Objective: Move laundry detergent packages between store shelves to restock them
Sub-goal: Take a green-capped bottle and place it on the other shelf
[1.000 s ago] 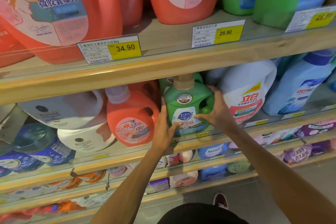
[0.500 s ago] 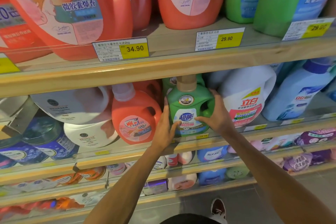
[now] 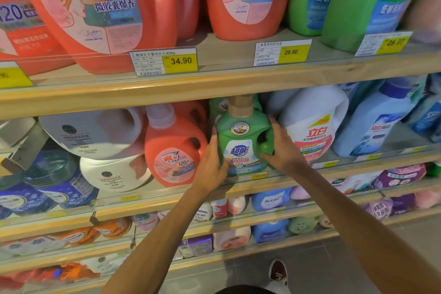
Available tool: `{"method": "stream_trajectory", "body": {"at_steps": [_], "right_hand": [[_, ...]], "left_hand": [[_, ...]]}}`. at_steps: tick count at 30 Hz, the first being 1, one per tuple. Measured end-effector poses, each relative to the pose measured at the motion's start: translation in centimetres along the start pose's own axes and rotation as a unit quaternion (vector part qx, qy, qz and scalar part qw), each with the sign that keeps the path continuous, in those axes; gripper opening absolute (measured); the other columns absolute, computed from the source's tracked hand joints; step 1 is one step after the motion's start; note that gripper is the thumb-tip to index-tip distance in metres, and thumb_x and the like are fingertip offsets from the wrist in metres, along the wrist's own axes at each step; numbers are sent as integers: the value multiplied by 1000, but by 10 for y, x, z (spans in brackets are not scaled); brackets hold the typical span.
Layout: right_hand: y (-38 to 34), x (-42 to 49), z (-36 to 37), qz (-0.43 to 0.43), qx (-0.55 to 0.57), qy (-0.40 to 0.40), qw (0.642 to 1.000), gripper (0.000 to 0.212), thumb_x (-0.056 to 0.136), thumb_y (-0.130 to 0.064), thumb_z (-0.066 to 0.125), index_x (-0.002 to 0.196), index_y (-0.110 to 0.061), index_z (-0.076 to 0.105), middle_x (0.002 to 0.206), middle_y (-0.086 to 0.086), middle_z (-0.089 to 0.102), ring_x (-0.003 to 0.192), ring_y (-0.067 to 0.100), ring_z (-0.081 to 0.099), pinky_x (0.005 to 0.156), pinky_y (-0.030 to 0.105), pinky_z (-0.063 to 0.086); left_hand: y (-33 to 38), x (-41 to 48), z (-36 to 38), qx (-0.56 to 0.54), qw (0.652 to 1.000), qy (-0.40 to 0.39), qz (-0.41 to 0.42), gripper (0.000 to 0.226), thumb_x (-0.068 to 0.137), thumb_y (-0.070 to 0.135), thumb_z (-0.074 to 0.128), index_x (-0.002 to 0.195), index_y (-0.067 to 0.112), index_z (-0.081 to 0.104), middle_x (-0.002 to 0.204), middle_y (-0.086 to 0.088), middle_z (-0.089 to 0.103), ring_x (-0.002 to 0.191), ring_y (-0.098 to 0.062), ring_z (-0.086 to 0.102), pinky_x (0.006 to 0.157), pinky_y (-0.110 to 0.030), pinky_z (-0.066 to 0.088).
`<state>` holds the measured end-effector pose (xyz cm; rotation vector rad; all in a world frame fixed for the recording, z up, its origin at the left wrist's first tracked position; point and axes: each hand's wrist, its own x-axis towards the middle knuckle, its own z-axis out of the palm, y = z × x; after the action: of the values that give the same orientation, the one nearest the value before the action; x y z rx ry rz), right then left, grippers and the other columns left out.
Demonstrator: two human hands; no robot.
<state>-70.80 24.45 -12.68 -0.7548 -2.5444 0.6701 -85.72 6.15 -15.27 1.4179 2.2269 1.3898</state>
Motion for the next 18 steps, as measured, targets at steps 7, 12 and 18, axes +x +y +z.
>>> {"method": "stream_trajectory", "body": {"at_steps": [7,12,18], "right_hand": [[-20,-11,-19,32,-28,-46,998,105,84,-46,72,158,-30,-1,137,17,42,118,41,51,92,53,50],[-30,-15,-32,58,-102,-100,988,107,83,-43,73,159,-22,0,135,19,41,117,42,51,91,51,49],[-35,-26,-43,79,-144,-186,969,106,83,-37,75,159,-19,3,124,23,47,113,42,55,91,47,49]], "left_hand": [[7,-8,-4,48,998,-25,-20,72,94,10,61,152,21,18,150,-15,41,134,-24,41,105,-41,45],[25,-5,-17,126,985,-83,-86,73,94,14,59,155,2,20,146,-22,42,134,-39,44,101,-49,44],[51,-2,-33,205,962,-139,-118,53,94,26,60,140,8,41,134,-20,50,126,-43,47,97,-49,44]]}}
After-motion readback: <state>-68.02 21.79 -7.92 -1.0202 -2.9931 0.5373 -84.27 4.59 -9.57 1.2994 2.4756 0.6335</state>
